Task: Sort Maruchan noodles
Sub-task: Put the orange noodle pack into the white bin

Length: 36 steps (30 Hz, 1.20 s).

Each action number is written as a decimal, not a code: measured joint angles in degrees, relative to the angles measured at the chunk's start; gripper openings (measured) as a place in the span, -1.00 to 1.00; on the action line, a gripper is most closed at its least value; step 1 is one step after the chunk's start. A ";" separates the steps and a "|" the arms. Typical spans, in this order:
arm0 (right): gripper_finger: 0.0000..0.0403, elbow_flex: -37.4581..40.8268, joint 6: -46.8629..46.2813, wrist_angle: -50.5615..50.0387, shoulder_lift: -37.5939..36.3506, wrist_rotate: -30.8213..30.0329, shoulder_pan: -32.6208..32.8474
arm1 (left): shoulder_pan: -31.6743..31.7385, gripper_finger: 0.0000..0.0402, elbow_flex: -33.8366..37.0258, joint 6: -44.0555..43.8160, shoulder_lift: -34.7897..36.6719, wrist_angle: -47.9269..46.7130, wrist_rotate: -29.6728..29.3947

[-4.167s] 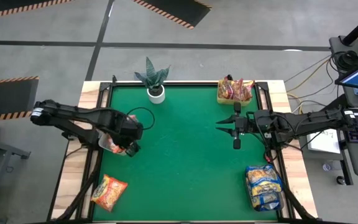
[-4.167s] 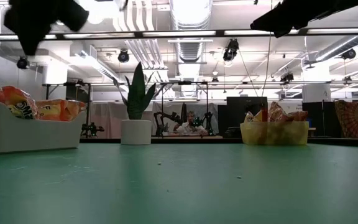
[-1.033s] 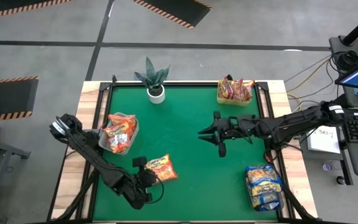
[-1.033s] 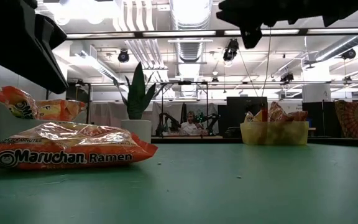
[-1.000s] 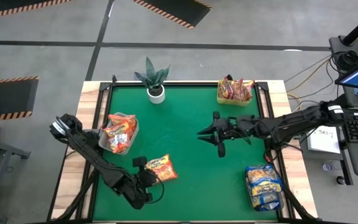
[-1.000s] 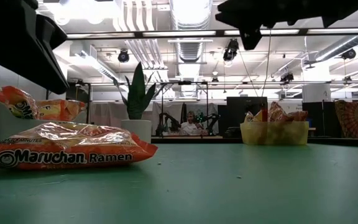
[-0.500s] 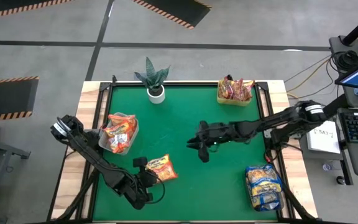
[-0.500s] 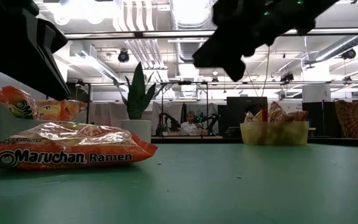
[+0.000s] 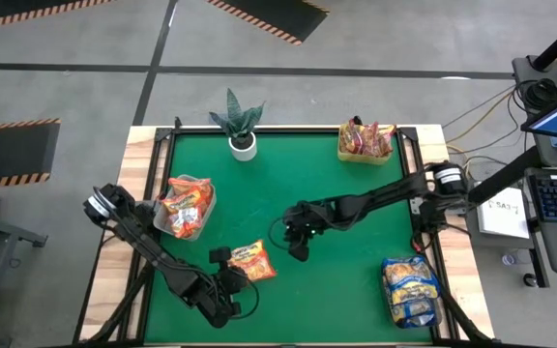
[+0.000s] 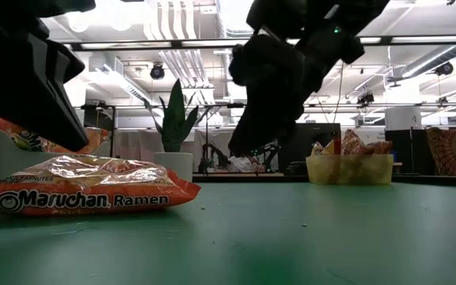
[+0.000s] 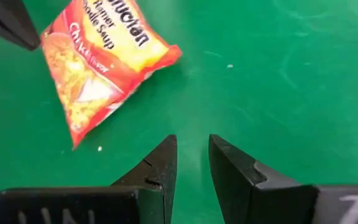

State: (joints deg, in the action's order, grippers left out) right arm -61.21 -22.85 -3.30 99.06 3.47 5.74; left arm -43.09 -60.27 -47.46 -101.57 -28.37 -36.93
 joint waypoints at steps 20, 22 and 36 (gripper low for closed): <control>-0.10 -3.89 -3.96 0.09 4.24 3.18 0.00 | -0.02 -1.00 0.70 -0.06 -0.40 -0.03 -0.01; 0.04 -3.87 -4.36 0.10 4.24 3.16 0.00 | -0.02 -1.00 1.35 -0.99 -0.40 0.01 0.00; 0.66 -3.86 -8.18 -6.31 2.57 3.14 -0.11 | -0.99 -1.00 3.34 -4.28 -0.40 0.33 0.07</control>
State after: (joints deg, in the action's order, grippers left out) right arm -65.07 -31.04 -9.60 101.63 6.61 5.63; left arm -44.08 -56.93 -51.75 -101.97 -28.04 -36.86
